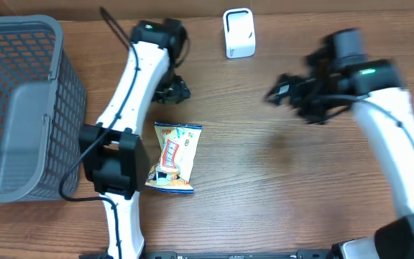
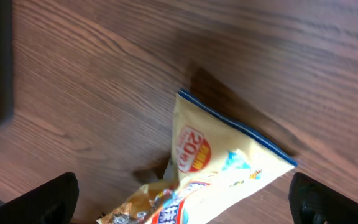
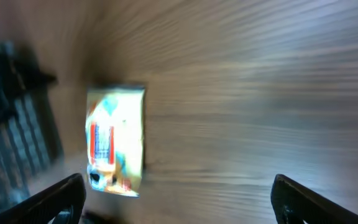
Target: Scan the item barcode
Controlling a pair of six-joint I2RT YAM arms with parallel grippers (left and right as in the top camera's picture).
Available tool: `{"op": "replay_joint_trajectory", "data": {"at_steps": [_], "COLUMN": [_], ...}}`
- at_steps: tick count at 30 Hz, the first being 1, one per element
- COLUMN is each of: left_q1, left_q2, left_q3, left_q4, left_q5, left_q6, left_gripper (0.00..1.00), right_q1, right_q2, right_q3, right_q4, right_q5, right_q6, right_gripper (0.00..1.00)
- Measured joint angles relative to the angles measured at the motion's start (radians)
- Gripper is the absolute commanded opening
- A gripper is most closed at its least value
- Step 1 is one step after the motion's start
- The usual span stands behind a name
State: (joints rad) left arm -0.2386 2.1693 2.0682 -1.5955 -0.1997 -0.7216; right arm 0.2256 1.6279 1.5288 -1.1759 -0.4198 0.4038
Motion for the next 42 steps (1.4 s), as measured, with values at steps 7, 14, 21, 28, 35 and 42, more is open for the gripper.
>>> {"op": "replay_joint_trajectory", "data": {"at_steps": [7, 14, 21, 28, 35, 42], "left_q1": [0.093, 0.114, 0.115, 0.15, 0.224, 0.225], "left_q2": [0.0, 0.0, 0.0, 0.0, 0.0, 0.0], "left_q3": [0.0, 0.0, 0.0, 0.0, 0.0, 0.0], "left_q4": [0.008, -0.012, -0.001, 0.006, 0.003, 0.003], "left_q5": [0.056, 0.074, 0.077, 0.087, 0.1, 0.105], "left_q6": [0.0, 0.0, 0.0, 0.0, 0.0, 0.0], "left_gripper": [1.0, 1.0, 1.0, 1.0, 1.0, 1.0], "right_q1": [0.348, 0.66, 0.909, 0.992, 0.991, 0.991], "right_q2": [0.08, 0.152, 0.224, 0.256, 0.298, 0.41], "right_q3": [-0.073, -0.073, -0.074, -0.078, -0.078, -0.079], "right_q4": [0.174, 0.239, 0.314, 0.401, 0.454, 0.479], "right_q5": [0.092, 0.319, 0.546, 0.644, 0.673, 0.682], "right_q6": [-0.035, -0.108, -0.214, -0.283, -0.381, -0.46], "right_gripper": [1.0, 1.0, 1.0, 1.0, 1.0, 1.0]}}
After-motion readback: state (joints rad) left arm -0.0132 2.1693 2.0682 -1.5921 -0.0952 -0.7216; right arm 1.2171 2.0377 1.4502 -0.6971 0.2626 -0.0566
